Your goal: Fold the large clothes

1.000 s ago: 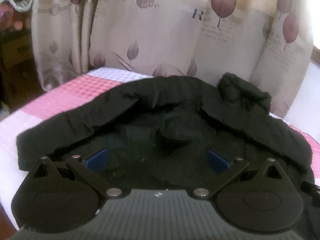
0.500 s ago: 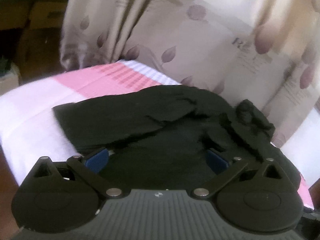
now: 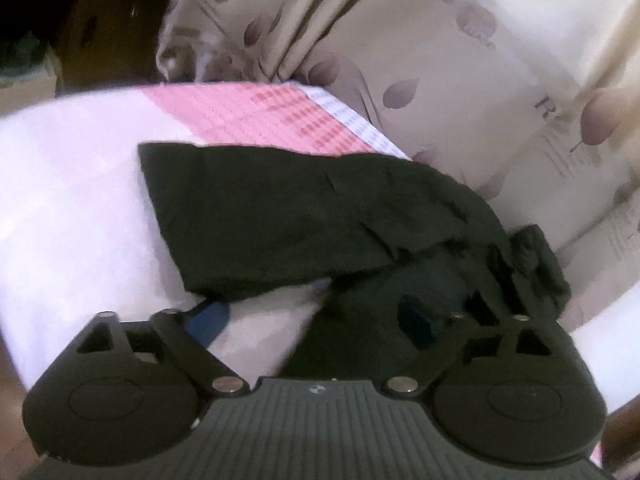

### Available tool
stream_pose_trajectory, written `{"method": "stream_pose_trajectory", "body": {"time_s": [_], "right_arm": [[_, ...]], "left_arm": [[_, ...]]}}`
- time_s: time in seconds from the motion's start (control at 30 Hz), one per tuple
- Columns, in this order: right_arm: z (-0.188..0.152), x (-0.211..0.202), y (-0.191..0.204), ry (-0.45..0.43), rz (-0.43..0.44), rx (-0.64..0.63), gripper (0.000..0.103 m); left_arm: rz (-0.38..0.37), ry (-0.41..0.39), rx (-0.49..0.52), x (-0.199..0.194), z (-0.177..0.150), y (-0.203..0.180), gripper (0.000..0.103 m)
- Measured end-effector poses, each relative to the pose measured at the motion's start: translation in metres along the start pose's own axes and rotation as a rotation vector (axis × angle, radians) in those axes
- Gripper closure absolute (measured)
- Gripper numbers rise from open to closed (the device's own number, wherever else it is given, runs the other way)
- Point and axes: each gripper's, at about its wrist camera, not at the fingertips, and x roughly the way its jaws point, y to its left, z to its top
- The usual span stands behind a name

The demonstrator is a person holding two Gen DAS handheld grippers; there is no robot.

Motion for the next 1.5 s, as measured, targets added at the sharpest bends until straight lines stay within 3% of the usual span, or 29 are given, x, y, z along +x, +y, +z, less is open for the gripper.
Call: {"method": "stream_pose_trajectory", "body": {"time_s": [0.03,0.13,0.2,0.23,0.4,0.53,0.73,0.83,0.87,0.93,1.0,1.03,1.1,1.2,1.33,1.5], "right_arm": [[0.000,0.001,0.000,0.001,0.000,0.001,0.000],[-0.001,0.001,0.001,0.004,-0.001,0.002,0.000],[-0.001,0.002,0.001,0.007,-0.004,0.004,0.000],[-0.002,0.002,0.001,0.007,-0.005,0.005,0.000],[-0.002,0.003,0.001,0.006,-0.011,0.003,0.000],[-0.003,0.005,0.001,0.006,-0.010,0.000,0.000],[-0.003,0.005,0.001,0.006,-0.009,0.000,0.000],[-0.004,0.006,0.000,0.006,0.000,0.006,0.000],[-0.004,0.006,0.000,0.006,0.005,0.009,0.000],[-0.003,0.006,-0.002,0.004,0.011,0.015,0.000],[-0.002,0.002,-0.001,-0.004,0.009,0.015,0.000],[0.000,-0.002,-0.001,-0.018,0.008,0.014,0.000],[0.009,-0.012,0.000,-0.049,0.062,0.011,0.000],[0.033,-0.018,0.005,-0.102,0.159,0.002,0.000],[0.074,0.001,0.039,-0.183,0.134,-0.108,0.000],[0.115,0.049,0.105,-0.183,0.154,-0.262,0.000]], "left_arm": [[0.018,-0.006,0.010,0.004,0.003,-0.001,0.030],[0.049,-0.007,0.022,0.018,0.018,0.000,0.061],[0.073,0.008,0.010,0.030,0.029,0.004,0.097],[0.074,0.014,-0.004,0.035,0.035,0.007,0.101],[0.134,0.008,-0.015,0.056,0.068,0.016,0.103],[0.252,-0.058,0.037,0.079,0.102,0.014,0.103],[0.419,-0.148,0.018,0.113,0.134,0.024,0.103],[0.404,-0.152,0.046,0.114,0.134,0.016,0.103],[0.388,-0.160,0.070,0.109,0.130,0.008,0.101],[0.370,-0.164,0.123,0.103,0.126,-0.007,0.083],[0.300,-0.168,0.167,0.086,0.115,-0.024,0.044],[0.278,-0.178,0.180,0.078,0.109,-0.032,0.035],[0.222,-0.202,0.213,0.060,0.095,-0.051,0.006],[0.143,-0.222,0.244,0.043,0.070,-0.078,0.000],[0.025,-0.129,0.199,0.054,0.041,-0.095,0.000],[0.069,-0.085,0.266,0.087,0.005,-0.106,0.001]]}}
